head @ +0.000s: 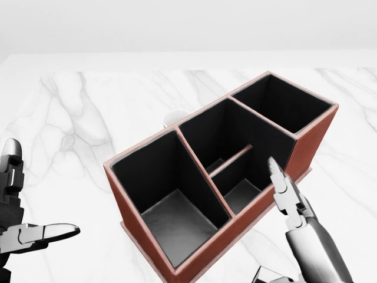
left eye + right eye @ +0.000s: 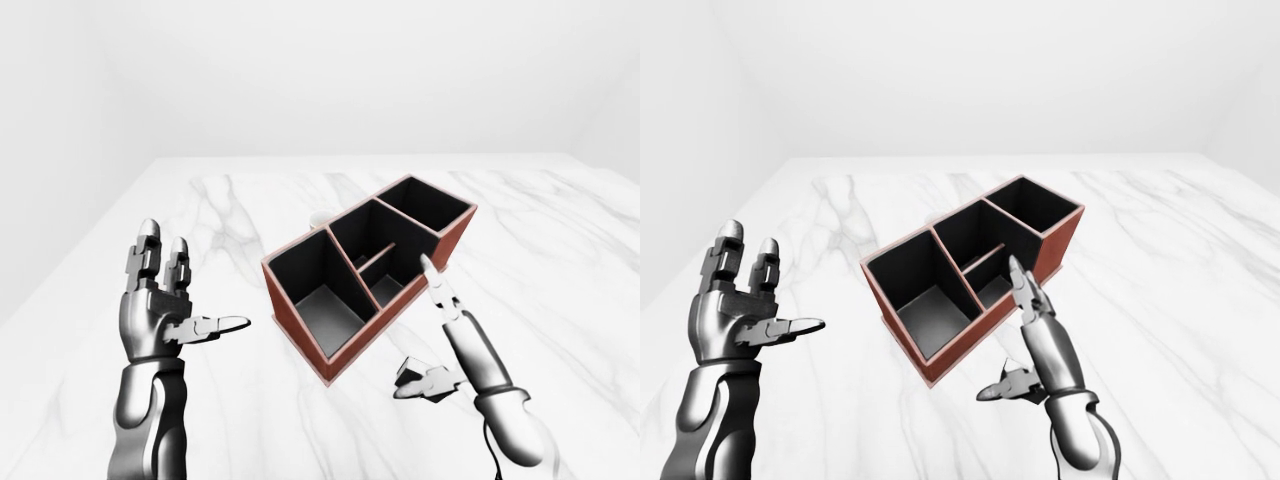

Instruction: Pick up the book and place it in the left compartment of the caddy.

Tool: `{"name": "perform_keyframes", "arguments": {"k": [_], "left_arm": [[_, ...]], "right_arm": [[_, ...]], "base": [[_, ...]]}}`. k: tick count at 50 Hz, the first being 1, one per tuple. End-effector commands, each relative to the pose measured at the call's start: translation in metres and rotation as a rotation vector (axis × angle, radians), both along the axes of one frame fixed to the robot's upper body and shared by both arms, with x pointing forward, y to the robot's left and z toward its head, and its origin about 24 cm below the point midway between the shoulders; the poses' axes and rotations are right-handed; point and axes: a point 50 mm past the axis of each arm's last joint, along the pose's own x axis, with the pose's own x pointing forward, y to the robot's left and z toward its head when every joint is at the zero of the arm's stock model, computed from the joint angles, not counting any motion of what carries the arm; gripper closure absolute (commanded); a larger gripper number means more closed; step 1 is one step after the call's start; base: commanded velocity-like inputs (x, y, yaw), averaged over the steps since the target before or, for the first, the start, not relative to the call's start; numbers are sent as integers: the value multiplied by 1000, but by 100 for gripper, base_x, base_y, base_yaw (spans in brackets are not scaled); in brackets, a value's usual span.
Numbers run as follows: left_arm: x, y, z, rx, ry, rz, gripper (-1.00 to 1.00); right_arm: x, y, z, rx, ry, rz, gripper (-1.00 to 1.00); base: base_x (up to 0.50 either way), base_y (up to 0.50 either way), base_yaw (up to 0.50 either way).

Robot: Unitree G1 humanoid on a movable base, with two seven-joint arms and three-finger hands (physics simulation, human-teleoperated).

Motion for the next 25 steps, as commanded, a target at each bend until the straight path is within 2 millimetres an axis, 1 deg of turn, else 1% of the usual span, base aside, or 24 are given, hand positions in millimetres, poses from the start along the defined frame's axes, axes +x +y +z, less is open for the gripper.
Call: {"name": "perform_keyframes", "arguments": {"k": [1,6,22,25], "left_arm": [[0,0,0,0,-1,0,-100],[0,1,-1,-5,2,4,-100],[1,1,-1,-6,4,5,-100],[1,1,-3,-7,12,4,-100]], "right_arm": [[-4,4,-2,-83,36,20,-100],[-4,5,-10,-102,71,18,-100],[-2,7,-9,-209,86,34,-100],[-3,5,-12,-230,106,28,-100]], "base": [[0,0,0],[0,0,0],[0,0,0],[0,0,0]]}}
